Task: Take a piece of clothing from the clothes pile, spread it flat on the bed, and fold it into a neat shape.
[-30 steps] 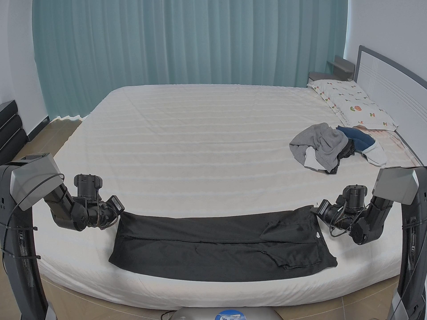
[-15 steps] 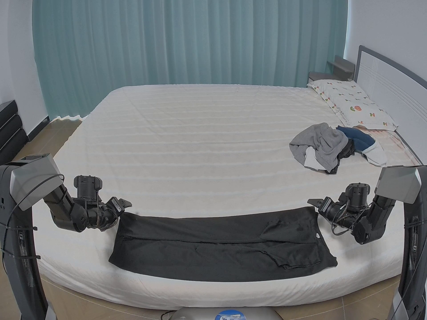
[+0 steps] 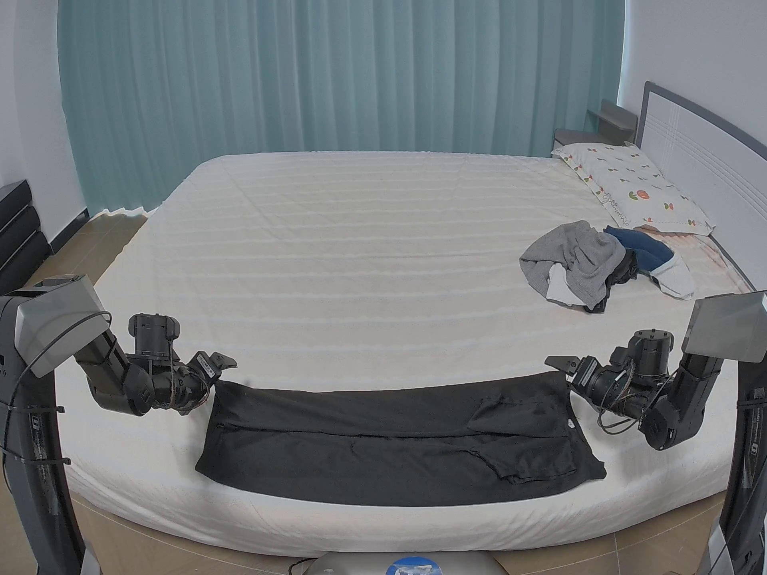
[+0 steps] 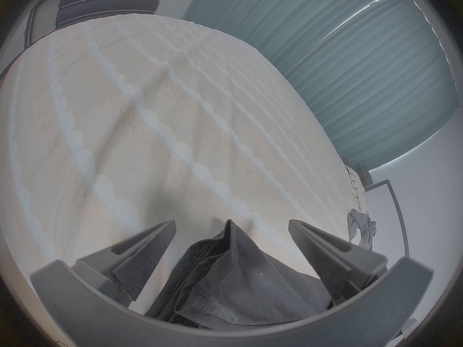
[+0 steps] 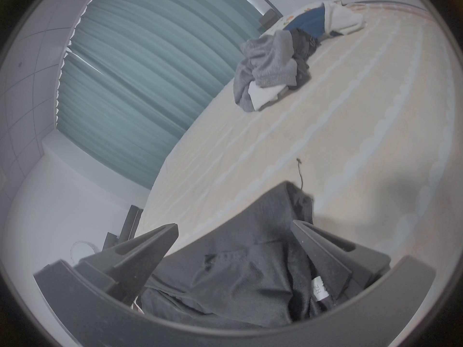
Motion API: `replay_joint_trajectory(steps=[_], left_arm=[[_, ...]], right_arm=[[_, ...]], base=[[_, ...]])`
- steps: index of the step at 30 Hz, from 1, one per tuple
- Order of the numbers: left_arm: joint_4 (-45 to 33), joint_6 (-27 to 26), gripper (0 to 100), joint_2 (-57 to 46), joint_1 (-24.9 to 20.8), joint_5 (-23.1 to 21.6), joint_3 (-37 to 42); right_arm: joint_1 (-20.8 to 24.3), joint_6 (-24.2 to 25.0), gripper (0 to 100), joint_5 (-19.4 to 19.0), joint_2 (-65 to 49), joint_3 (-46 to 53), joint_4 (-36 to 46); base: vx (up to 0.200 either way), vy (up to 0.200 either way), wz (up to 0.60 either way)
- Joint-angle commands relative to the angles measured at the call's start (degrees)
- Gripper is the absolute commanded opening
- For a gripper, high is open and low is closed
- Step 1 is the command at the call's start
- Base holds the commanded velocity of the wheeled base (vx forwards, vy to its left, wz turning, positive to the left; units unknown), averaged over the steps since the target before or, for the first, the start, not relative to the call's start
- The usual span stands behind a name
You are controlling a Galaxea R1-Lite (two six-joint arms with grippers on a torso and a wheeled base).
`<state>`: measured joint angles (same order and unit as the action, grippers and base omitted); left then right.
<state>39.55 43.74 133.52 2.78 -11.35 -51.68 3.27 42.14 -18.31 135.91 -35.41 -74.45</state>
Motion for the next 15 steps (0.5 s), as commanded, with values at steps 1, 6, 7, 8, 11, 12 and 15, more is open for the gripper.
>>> replay_joint_trajectory(steps=[1,6,7,8,11,12,15], left_arm=[[0.0,0.0,100,-0.1,0.0,0.0,0.0],[0.0,0.0,100,-0.1,0.0,0.0,0.0],[0.0,0.0,100,-0.1,0.0,0.1,0.0],[0.0,0.0,100,-0.1,0.0,0.1,0.0],[0.0,0.0,100,-0.1,0.0,0.1,0.0],[0.0,0.0,100,-0.1,0.0,0.1,0.0],[0.0,0.0,100,0.0,0.0,0.1,-0.1]], right_arm=[[0.2,-0.1,100,-0.4,1.9,-0.2,0.1],[0.2,-2.2,100,-0.5,4.1,-0.2,0.1],[0.3,-2.2,100,-0.5,4.1,-0.3,0.2],[0.5,-2.2,100,-0.6,4.4,-0.4,0.2],[0.6,-2.2,100,-0.6,5.0,-0.6,0.3],[0.6,-2.2,0,-0.6,5.0,-0.5,0.3],[0.6,-2.6,0,-0.6,5.0,-0.5,0.3]], base=[[0.0,0.0,0.0],[0.0,0.0,0.0],[0.0,0.0,0.0],[0.0,0.0,0.0],[0.0,0.0,0.0],[0.0,0.0,0.0],[0.0,0.0,0.0]])
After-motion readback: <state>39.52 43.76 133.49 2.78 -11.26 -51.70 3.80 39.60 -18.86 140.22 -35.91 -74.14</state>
